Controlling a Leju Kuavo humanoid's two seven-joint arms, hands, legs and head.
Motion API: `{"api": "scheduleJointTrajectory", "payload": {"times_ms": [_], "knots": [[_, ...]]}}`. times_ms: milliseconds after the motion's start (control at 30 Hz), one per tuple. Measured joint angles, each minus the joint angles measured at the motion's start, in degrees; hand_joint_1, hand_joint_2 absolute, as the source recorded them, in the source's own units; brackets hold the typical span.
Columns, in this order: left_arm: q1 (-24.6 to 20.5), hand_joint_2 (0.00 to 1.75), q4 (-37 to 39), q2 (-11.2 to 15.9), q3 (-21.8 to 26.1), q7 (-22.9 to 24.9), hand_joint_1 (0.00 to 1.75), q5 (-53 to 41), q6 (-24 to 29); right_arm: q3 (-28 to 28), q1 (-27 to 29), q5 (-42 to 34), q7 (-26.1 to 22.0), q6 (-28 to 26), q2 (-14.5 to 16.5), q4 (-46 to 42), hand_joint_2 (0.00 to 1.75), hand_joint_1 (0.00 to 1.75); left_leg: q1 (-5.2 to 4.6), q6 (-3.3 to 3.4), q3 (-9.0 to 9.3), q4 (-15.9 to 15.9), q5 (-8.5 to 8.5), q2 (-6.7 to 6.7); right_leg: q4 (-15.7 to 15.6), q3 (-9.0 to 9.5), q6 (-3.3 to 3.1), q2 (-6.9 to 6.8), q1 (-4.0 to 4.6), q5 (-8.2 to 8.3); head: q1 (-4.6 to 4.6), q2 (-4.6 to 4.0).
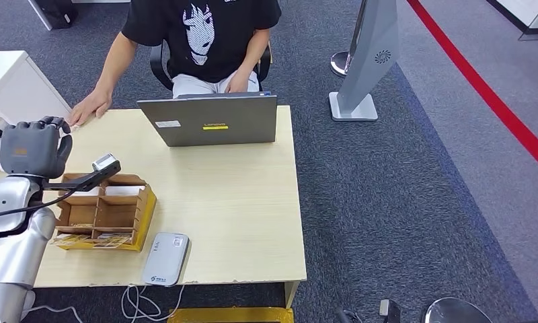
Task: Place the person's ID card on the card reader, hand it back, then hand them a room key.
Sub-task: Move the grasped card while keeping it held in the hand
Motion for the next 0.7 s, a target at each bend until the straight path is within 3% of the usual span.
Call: {"api": "scheduleJointTrajectory", "payload": {"times_ms": [133, 267, 433, 700], "knots": [[5.57, 1.75, -7.22, -1.42, 0.10, -2.69, 1.75, 6.73, 5.22, -0.82, 0.35, -0.39, -0.58, -0.13, 0.01, 0.03, 1.75, 0.00, -0.04, 0.03, 0.01, 0.00, -0.05, 0.00, -0.01, 0.02, 0.02, 0.00, -0.03, -0.04, -0.01, 0.00], [16.58, 1.75, -18.66, -5.25, 0.17, -6.78, 1.75, 12.02, 9.31, -2.11, 1.16, -0.97, -1.56, -0.11, 0.02, 0.13, 1.75, 0.00, -0.07, 0.15, 0.00, 0.00, -0.20, 0.01, -0.04, 0.03, 0.10, 0.01, -0.08, -0.17, 0.00, 0.00], [29.57, 1.75, -29.63, -10.97, -0.14, -9.83, 1.75, 11.21, 10.01, -3.67, 2.16, -1.41, -2.45, -0.08, 0.02, 0.21, 1.75, 0.00, -0.15, 0.22, 0.01, 0.00, -0.36, 0.01, -0.07, 0.03, 0.21, 0.01, -0.16, -0.30, 0.05, 0.00], [36.92, 1.75, -35.78, -14.90, -1.47, -11.52, 1.75, 10.63, 9.83, -4.88, 2.53, -1.54, -2.60, -0.10, 0.04, 0.32, 1.75, 0.00, -0.13, 0.21, 0.03, -0.01, -0.39, -0.04, -0.07, 0.07, 0.23, -0.01, -0.14, -0.32, 0.01, 0.00]]}}
